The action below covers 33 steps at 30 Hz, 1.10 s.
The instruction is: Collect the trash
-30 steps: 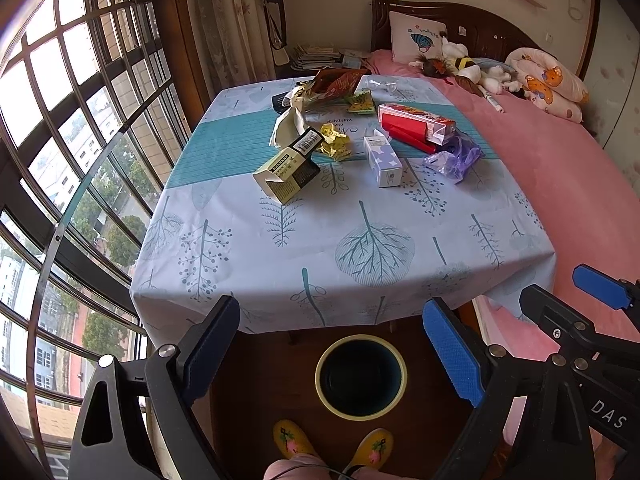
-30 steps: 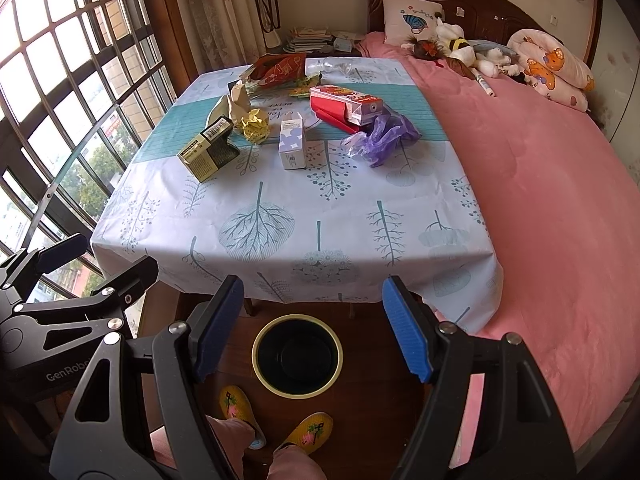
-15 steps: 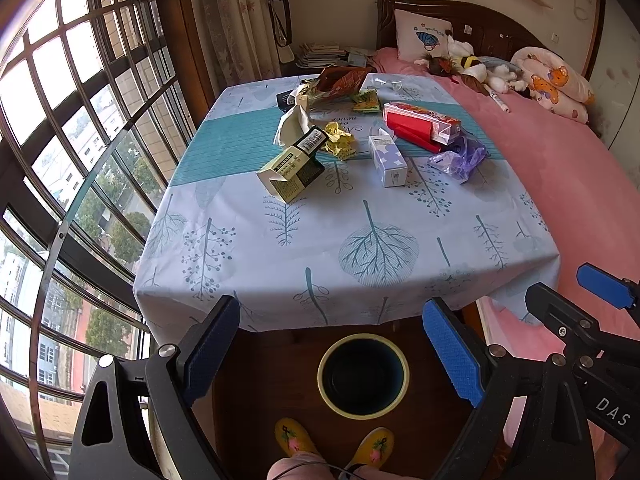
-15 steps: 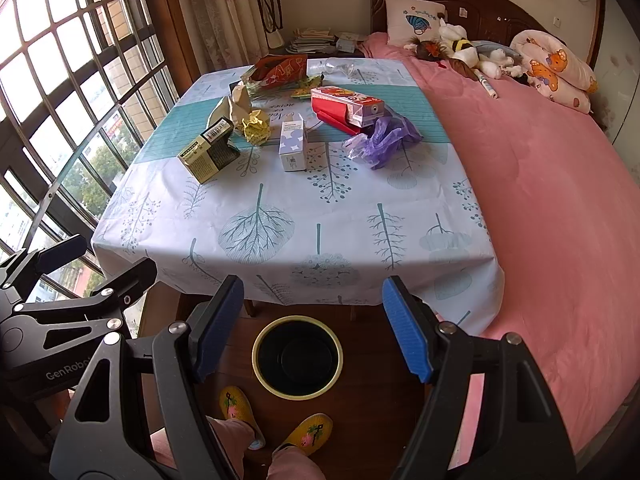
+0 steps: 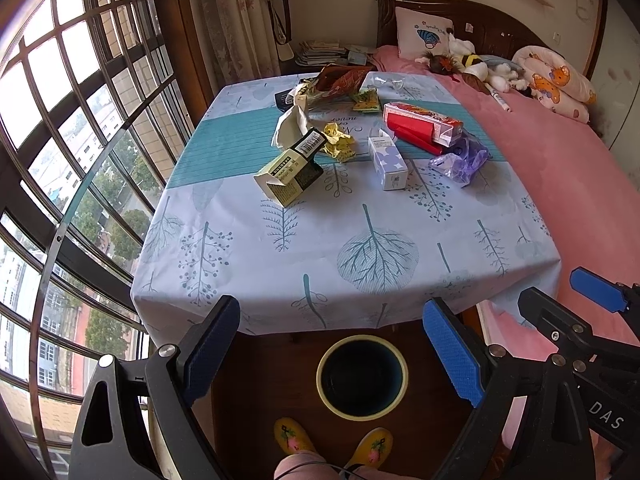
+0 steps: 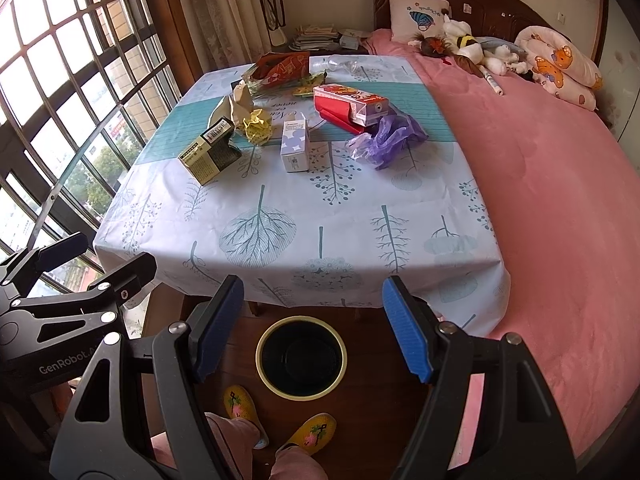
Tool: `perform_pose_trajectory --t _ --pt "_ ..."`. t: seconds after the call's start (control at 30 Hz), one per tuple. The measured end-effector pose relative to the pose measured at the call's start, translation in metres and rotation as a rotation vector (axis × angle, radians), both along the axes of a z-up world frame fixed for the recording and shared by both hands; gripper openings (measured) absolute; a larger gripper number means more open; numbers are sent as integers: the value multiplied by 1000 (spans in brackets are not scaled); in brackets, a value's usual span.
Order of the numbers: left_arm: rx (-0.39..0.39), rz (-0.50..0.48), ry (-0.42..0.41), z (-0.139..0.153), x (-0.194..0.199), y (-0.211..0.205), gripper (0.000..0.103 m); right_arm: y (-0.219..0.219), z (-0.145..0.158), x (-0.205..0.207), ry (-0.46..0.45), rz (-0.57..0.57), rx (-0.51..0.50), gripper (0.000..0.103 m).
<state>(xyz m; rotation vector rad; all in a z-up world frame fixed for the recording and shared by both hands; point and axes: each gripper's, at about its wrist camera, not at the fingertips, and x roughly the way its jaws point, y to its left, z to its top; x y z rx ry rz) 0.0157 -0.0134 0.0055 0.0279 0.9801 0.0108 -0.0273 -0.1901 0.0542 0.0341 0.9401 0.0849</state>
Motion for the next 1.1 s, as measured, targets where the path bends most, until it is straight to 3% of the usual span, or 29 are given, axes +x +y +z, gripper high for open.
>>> perform_pose_trajectory --t 0.37,0.63,0.87,1.1 --pt "24 20 5 7 31 20 94 0 -10 28 31 -10 42 70" --pt "37 -54 56 6 103 47 94 14 -14 72 38 -68 70 70" --pt "110 -187 128 -20 182 55 94 23 -25 130 79 -151 140 70" --pt "175 -296 194 -63 243 50 94 39 -53 184 115 -212 133 70"
